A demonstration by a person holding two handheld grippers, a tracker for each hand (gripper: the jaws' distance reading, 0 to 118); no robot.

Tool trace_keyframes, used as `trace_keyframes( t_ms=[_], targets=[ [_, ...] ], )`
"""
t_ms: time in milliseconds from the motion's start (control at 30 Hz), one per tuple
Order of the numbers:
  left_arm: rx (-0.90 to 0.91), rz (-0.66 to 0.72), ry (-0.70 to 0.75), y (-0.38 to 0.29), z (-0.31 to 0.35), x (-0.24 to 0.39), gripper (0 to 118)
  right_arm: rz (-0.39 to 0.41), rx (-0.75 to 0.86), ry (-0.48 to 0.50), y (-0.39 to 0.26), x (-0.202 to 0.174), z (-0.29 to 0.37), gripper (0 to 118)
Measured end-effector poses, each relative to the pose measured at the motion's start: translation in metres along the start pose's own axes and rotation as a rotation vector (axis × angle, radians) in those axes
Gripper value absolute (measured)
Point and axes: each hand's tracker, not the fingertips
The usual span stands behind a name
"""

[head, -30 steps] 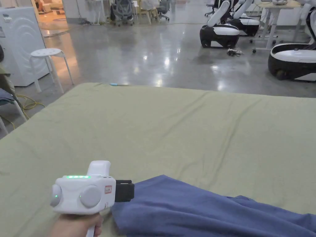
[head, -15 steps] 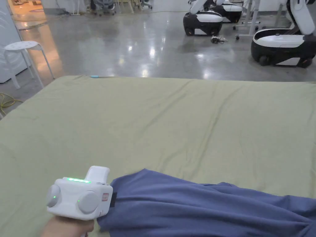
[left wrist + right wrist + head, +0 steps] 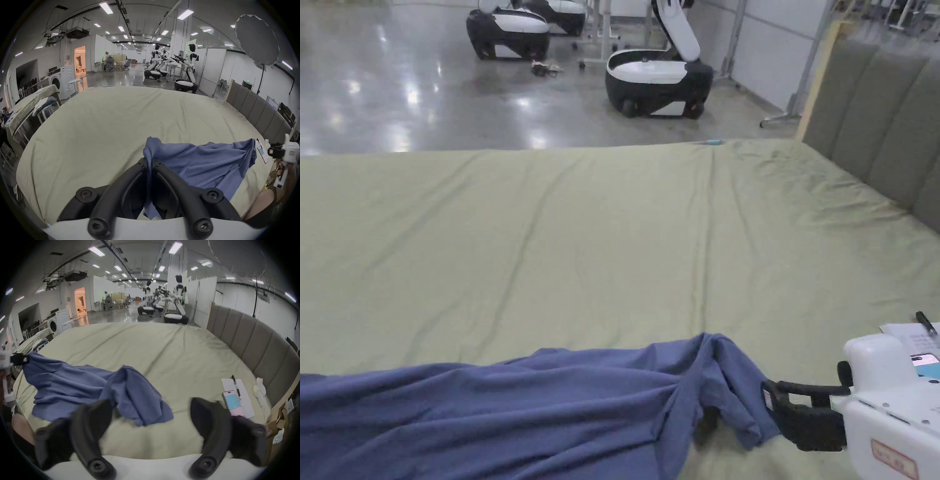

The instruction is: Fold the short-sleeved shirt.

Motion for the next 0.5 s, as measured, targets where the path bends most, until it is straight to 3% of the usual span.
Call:
trace_keyframes(
  t_ms=[33, 100, 300, 333, 367, 400, 433, 500],
  targets=[
    [-0.006, 0.001, -0.009, 0.001, 0.001, 0.001, 3, -0.015, -0.005, 0.014, 0.001, 0.004, -0.012, 110],
    [-0.009, 0.002, -0.005, 0.004, 0.000, 0.006, 3, -0.010, -0.068, 0.073, 0.001, 0.007, -0.046, 110],
    [-0.025, -0.017, 0.012, 0.008, -0.007, 0.000, 3, 0.124, -0.156, 0.101, -0.008, -0.009, -0.105, 108],
    [-0.030, -0.025, 0.019, 0.010, -0.007, 0.004, 3, 0.132, -0.157, 0.093, -0.008, -0.008, -0.106, 94],
    [-0.033, -0.031, 0.022, 0.010, -0.008, 0.004, 3, 0.131, -0.150, 0.107, -0.009, -0.006, -0.106, 59],
    [-0.036, -0.035, 0.023, 0.011, -0.009, 0.003, 3, 0.133, -0.136, 0.135, -0.010, -0.005, -0.103, 15],
    [-0.039, -0.040, 0.020, 0.013, -0.009, 0.003, 3, 0.126, -0.128, 0.123, -0.010, -0.005, -0.103, 7],
    [-0.042, -0.059, 0.018, 0.015, -0.007, 0.004, 3, 0.095, -0.124, 0.106, -0.007, -0.002, -0.098, 7]
  ],
)
